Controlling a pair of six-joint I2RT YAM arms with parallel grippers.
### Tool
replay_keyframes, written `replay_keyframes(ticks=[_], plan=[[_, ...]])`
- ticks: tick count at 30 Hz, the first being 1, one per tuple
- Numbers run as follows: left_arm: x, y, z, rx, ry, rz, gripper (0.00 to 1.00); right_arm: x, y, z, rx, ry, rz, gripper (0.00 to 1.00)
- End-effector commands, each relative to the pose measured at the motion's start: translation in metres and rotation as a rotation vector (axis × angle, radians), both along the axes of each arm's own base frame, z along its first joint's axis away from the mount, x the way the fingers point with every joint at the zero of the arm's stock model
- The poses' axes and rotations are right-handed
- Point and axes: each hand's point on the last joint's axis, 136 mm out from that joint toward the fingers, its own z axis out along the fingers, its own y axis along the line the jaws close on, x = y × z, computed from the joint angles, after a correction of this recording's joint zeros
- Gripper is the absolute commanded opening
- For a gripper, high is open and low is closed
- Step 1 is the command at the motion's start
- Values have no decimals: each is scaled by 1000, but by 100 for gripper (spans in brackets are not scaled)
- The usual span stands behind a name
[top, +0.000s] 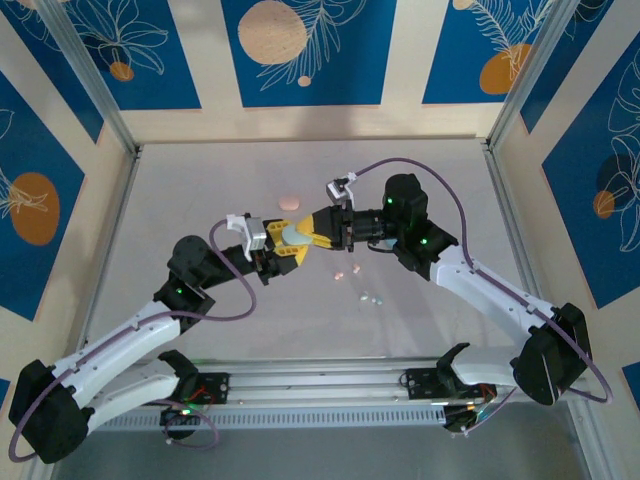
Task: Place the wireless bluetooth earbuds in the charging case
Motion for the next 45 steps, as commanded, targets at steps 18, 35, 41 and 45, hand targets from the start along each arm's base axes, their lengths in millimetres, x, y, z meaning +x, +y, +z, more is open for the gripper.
replay_keyframes(ticks=[18,35,41,45], plan=[[-7,0,21,-33,-60,-12,41,-3,3,3,20,0,16,15],[-11,2,23,-36,-59,-27,22,3,-9,-8,-84,-71,-80,39],[-11,2,21,-51,-37,-32,22,2,-14,-1,-118,-159,-89,56],[-12,2,18,-62,-17,-38,22,8,-29,3,-227,-361,-162,63]])
